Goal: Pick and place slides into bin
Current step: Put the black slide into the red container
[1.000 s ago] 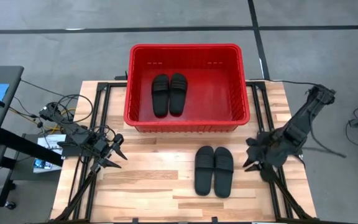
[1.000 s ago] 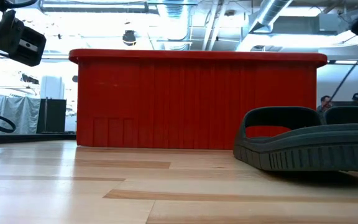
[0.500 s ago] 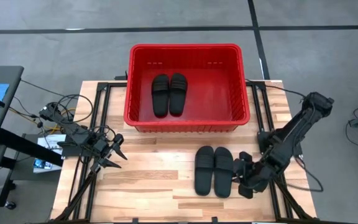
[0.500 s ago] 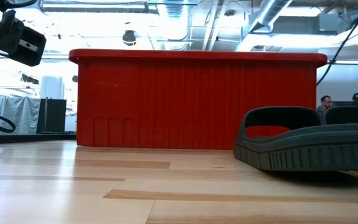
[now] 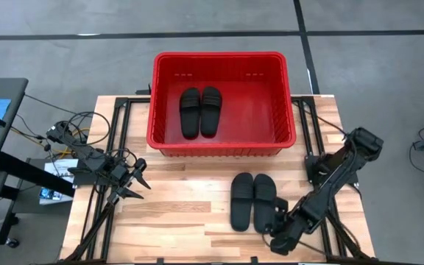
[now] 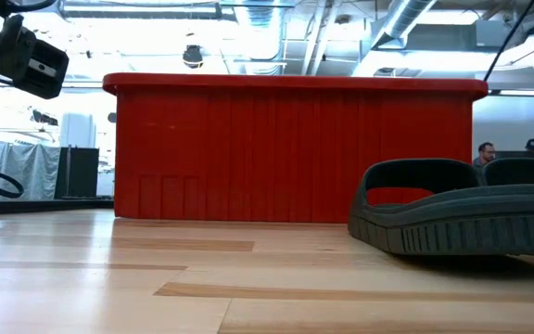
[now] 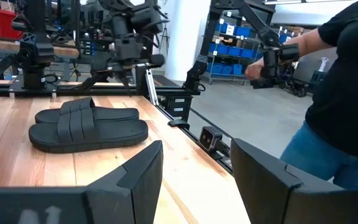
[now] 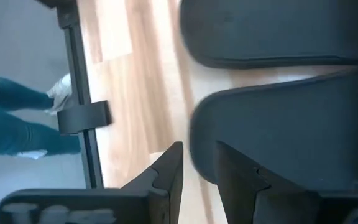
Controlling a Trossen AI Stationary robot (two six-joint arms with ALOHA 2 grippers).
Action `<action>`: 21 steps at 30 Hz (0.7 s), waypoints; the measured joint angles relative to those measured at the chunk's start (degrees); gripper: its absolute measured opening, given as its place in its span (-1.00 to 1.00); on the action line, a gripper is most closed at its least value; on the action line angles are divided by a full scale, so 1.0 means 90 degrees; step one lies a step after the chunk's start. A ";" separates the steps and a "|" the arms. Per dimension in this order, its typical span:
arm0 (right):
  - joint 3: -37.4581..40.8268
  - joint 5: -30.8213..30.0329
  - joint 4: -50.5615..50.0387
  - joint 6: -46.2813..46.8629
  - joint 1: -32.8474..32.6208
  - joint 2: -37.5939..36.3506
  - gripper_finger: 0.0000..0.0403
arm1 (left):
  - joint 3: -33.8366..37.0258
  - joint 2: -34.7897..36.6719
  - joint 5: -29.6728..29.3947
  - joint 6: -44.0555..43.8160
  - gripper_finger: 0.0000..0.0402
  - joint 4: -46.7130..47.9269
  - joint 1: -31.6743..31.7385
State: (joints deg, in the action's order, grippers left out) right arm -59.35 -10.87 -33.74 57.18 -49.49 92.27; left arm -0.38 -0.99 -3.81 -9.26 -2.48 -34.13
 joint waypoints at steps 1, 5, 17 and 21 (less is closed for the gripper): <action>-0.0108 0.0066 -0.0011 -0.0049 0.0001 0.0121 -0.61 | 0.0000 0.0001 0.0000 0.0000 -0.11 0.0000 0.0000; -0.0474 0.0274 -0.0005 -0.0070 -0.0001 0.0542 -0.61 | 0.0001 0.0000 0.0000 0.0000 -0.11 -0.0001 0.0000; -0.0860 0.0379 -0.0076 -0.0035 0.0014 0.1350 -0.61 | 0.0000 0.0000 0.0000 0.0000 -0.11 -0.0002 0.0000; -0.0860 0.0362 -0.0341 0.0131 0.0013 0.1343 -0.61 | 0.0002 0.0000 0.0000 0.0000 -0.11 0.0000 0.0000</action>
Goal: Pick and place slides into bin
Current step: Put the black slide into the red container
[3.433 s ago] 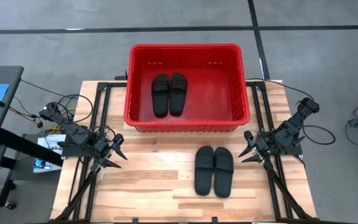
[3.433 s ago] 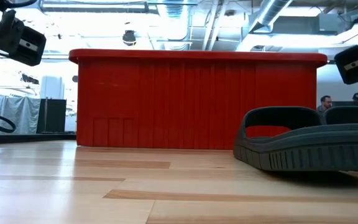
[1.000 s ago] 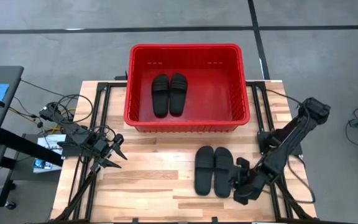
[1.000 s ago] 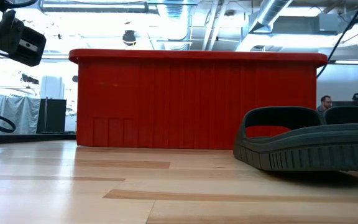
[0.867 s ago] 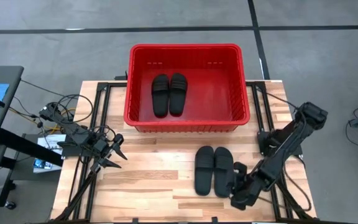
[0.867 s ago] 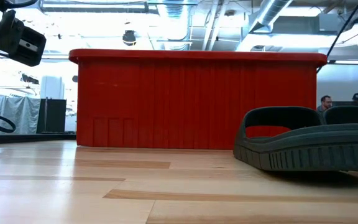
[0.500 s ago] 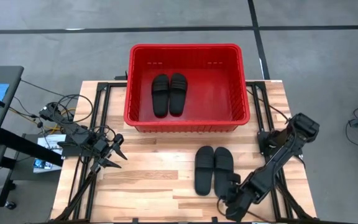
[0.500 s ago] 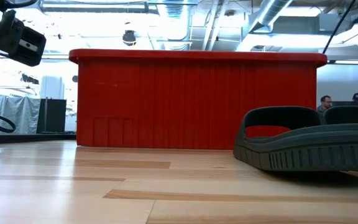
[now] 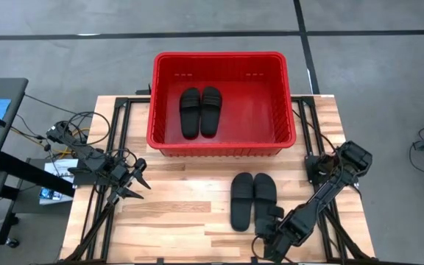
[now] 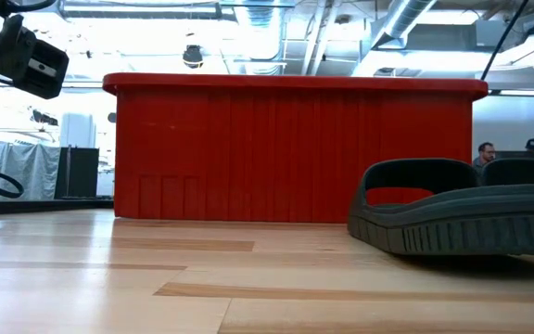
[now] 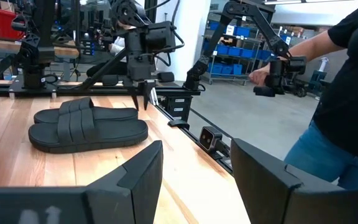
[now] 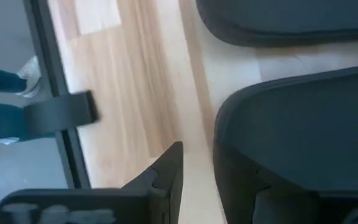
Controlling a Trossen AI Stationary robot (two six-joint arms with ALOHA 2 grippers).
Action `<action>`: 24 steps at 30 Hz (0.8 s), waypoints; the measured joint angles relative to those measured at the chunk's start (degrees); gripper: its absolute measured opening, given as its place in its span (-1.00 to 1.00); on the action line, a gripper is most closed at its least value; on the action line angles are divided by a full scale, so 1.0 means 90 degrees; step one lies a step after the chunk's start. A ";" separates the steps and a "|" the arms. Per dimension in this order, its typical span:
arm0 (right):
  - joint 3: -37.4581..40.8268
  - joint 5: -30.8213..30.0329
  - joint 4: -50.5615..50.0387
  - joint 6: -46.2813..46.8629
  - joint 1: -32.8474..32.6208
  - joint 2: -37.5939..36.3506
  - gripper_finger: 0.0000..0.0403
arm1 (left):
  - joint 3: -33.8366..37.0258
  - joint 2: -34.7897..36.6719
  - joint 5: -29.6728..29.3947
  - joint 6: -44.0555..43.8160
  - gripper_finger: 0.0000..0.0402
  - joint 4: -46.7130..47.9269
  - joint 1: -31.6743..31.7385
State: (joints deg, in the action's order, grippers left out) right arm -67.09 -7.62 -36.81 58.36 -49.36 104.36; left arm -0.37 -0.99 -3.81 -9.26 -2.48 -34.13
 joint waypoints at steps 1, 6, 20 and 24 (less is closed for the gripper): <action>0.0000 0.0000 -0.0078 0.0005 -0.0001 -0.0021 -0.61 | 0.0001 0.0001 0.0000 0.0000 -0.11 0.0000 0.0000; -0.0005 0.0021 -0.0100 0.0003 -0.0018 -0.0061 -0.61 | -0.0002 0.0000 0.0000 0.0000 -0.11 0.0000 0.0000; -0.0442 0.0011 -0.0858 -0.0543 0.0057 -0.0061 -0.61 | 0.0001 0.0000 0.0000 0.0000 -0.11 0.0000 0.0000; -0.0442 0.0007 -0.0907 -0.0705 0.0125 -0.0014 -0.61 | 0.0000 0.0001 0.0000 0.0000 -0.11 -0.0001 0.0000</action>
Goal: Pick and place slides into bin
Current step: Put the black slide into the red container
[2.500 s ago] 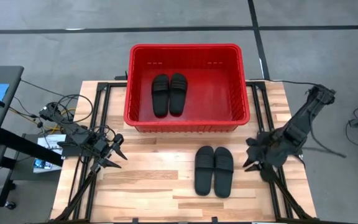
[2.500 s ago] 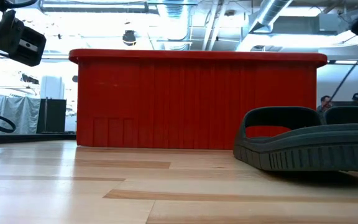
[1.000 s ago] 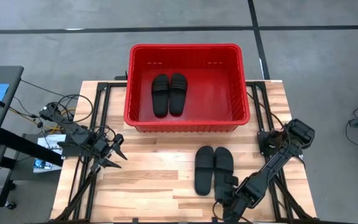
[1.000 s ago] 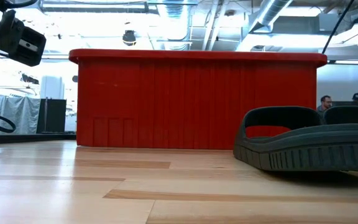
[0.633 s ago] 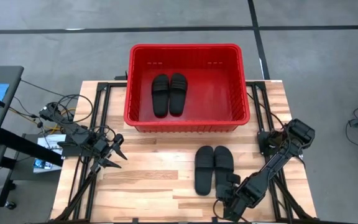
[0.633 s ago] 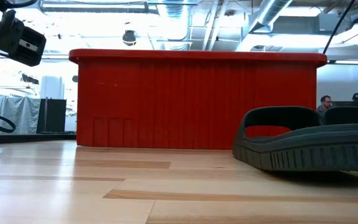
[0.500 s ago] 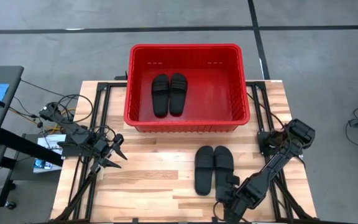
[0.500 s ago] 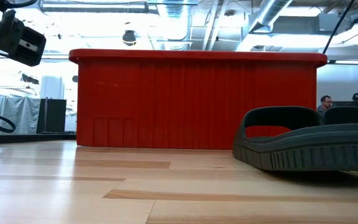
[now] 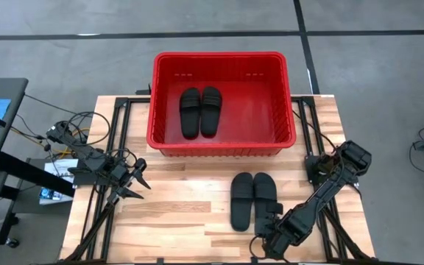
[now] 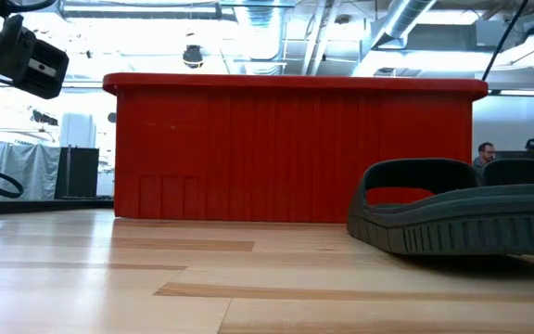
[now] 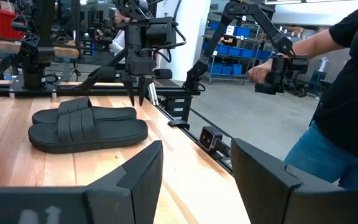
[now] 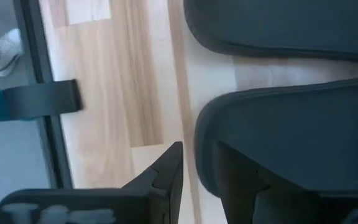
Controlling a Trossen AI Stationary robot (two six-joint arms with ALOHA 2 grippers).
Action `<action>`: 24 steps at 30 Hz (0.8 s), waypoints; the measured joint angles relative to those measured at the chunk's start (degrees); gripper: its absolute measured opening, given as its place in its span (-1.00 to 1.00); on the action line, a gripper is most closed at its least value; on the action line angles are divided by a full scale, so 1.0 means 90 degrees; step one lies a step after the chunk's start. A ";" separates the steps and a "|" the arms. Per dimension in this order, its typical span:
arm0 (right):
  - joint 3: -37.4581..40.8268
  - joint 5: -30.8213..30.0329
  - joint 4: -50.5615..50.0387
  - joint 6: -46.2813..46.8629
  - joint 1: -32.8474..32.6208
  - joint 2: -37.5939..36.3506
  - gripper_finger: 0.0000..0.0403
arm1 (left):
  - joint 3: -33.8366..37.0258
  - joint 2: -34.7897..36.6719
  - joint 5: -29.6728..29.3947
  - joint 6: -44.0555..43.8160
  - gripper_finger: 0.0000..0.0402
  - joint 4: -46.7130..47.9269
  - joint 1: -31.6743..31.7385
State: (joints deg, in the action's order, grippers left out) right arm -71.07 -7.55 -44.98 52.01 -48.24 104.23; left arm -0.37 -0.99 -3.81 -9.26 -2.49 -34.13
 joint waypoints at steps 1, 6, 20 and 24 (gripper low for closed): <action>0.0004 0.0000 -0.0012 -0.0059 0.0001 0.0004 -0.61 | -0.0001 0.0001 0.0000 0.0000 -0.11 0.0001 -0.0001; 0.0012 0.0002 -0.0078 -0.0264 0.0001 0.0145 -0.61 | 0.0001 -0.0001 0.0000 0.0000 -0.11 0.0001 0.0000; -0.0056 0.0140 -0.0042 -0.0404 -0.0016 0.1117 -0.61 | 0.0000 -0.0003 -0.0001 0.0000 -0.11 0.0000 0.0000; -0.0003 0.0025 0.0011 -0.0452 0.0018 0.1124 -0.61 | 0.0000 -0.0003 -0.0001 0.0000 -0.11 0.0001 -0.0001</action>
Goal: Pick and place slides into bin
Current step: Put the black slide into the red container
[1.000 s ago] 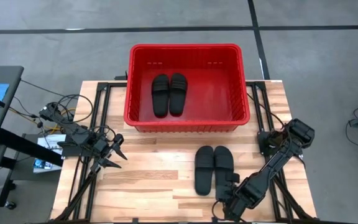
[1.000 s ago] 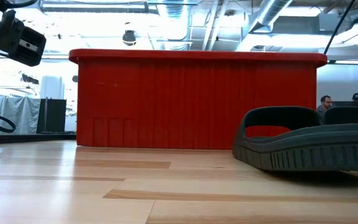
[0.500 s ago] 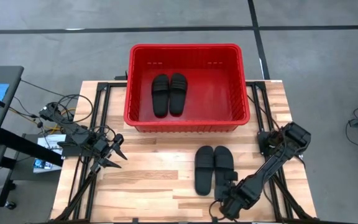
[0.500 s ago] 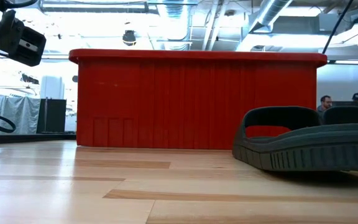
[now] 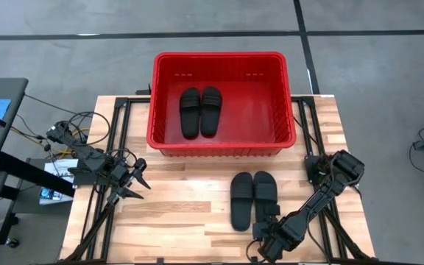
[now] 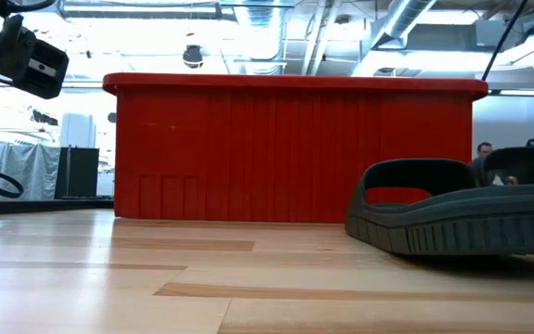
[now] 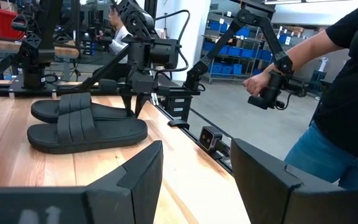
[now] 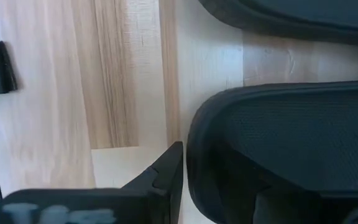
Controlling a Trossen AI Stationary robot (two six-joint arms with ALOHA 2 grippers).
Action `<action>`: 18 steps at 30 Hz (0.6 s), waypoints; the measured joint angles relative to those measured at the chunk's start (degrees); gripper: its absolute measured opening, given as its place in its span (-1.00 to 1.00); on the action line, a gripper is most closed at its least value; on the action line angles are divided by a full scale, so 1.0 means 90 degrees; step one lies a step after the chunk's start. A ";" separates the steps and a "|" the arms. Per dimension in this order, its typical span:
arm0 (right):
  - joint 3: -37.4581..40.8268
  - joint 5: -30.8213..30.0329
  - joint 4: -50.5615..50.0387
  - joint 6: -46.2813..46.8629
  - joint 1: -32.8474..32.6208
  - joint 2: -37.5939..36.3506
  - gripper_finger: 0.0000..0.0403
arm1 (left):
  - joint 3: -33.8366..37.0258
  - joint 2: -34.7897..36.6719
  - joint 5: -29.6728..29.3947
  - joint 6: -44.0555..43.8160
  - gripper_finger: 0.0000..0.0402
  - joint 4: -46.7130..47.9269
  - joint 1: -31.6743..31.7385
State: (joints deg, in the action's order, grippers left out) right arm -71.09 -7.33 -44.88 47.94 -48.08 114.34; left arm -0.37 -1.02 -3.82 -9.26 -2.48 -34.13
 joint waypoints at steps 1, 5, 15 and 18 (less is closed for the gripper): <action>0.0007 -0.0010 -0.0009 0.0002 0.0018 0.0000 -0.61 | 0.0001 0.0000 0.0001 0.0000 -0.11 0.0000 0.0001; 0.0009 0.0180 -0.0014 0.0003 0.0130 0.0000 -0.68 | -0.0001 0.0000 0.0001 0.0000 -0.11 0.0000 0.0001; -0.0056 0.0305 -0.0063 0.0172 0.0175 -0.0003 -0.98 | 0.0001 0.0000 -0.0001 0.0000 -0.11 0.0000 0.0000; -0.0270 0.0356 -0.0332 0.0175 0.0180 0.0061 -0.98 | -0.0001 0.0000 0.0001 0.0000 -0.11 0.0000 0.0001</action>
State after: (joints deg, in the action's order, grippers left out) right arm -73.52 -4.12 -47.87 49.52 -46.46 114.89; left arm -0.37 -1.02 -3.81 -9.26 -2.48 -34.13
